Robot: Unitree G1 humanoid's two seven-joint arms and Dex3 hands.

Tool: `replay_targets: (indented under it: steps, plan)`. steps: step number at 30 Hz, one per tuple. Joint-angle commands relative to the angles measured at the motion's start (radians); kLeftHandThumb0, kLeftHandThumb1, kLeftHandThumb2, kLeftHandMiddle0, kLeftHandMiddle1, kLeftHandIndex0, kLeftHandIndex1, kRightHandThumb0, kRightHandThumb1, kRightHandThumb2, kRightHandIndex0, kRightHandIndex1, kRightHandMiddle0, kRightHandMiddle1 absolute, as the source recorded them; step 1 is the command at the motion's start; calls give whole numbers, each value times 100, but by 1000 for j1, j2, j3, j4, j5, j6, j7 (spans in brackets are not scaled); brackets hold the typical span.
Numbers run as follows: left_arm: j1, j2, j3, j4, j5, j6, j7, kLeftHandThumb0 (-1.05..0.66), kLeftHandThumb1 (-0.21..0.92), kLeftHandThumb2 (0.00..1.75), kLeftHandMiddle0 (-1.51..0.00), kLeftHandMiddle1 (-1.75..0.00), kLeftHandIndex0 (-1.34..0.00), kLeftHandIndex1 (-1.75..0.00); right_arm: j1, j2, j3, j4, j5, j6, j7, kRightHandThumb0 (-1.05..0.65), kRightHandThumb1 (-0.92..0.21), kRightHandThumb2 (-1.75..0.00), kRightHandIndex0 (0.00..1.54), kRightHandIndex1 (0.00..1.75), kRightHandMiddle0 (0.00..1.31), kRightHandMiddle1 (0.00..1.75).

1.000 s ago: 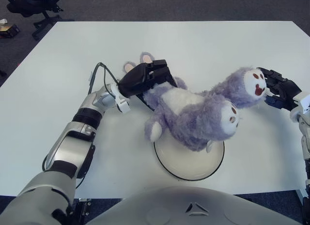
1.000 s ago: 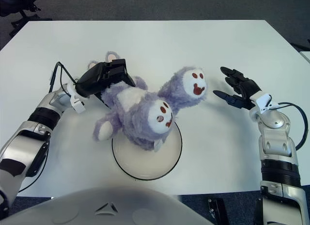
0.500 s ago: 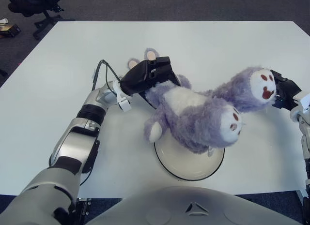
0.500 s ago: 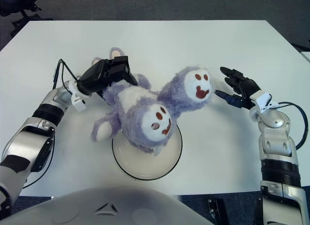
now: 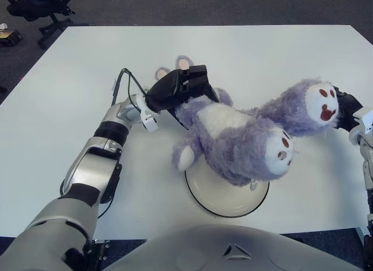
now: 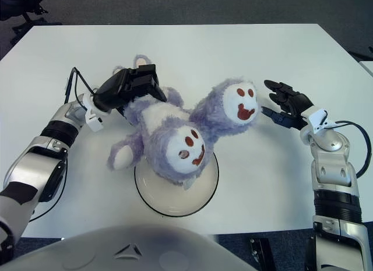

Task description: Put the doll into the plate.

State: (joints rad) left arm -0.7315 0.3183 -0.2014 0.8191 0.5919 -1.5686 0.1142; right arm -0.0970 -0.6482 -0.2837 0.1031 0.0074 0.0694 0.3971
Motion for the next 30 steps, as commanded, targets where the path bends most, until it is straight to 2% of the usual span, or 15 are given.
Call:
replay_targets:
  steps: [1,8,14,15,17,19,24,25,26,29,30]
  plan:
    - [-33,11,-17,10,-35,-29,-16,1,92,21,-57,-112,-44,-155,-9,-14,-2,-13,2,9,1,-70,-92,-26,35,2,35,5]
    - [-60,33,-77,26,-92,-42,-48,0,92,21,-57,-111,-44,-154,-20,-16,4,-6,-4,12,0,-71,-92,-27,37,2,36,4]
    - [-59,59,-121,10,-148,-27,-85,-1,92,23,-49,-118,-46,-152,-25,-15,7,-3,-8,12,-2,-71,-92,-29,38,2,37,4]
    - [-56,68,-130,1,-159,-21,-95,-13,92,23,-47,-97,-48,-148,-26,-15,8,-3,-9,12,-2,-71,-92,-29,38,2,37,4]
    - [-51,84,-144,-17,-178,-9,-112,-27,92,22,-52,-57,-50,-143,-27,-14,8,-3,-10,12,-3,-71,-92,-29,38,2,37,4]
    - [-49,96,-154,-33,-190,2,-131,-31,92,22,-55,-36,-50,-142,-26,-14,8,-3,-11,12,-3,-71,-92,-29,38,1,38,4]
    - [-51,115,-159,-58,-197,11,-169,-35,92,23,-55,-15,-49,-142,-28,-13,9,-1,-14,10,-5,-70,-92,-30,39,1,38,4]
    - [-52,117,-159,-60,-199,11,-176,-33,90,18,-54,-11,-46,-113,-28,-13,10,0,-14,10,-5,-70,-92,-30,39,1,38,4]
    - [-53,120,-158,-63,-197,9,-183,-32,90,12,-55,-7,-47,-87,-29,-13,10,1,-15,9,-6,-70,-92,-30,39,1,38,4]
    - [-53,125,-153,-69,-196,6,-200,-30,90,4,-50,-2,-52,-49,-29,-13,10,1,-16,9,-6,-70,-92,-30,39,1,38,4]
    - [-53,127,-150,-71,-194,3,-205,-30,90,3,-48,-2,-53,-45,-28,-13,10,0,-16,9,-7,-70,-92,-30,39,1,38,4]
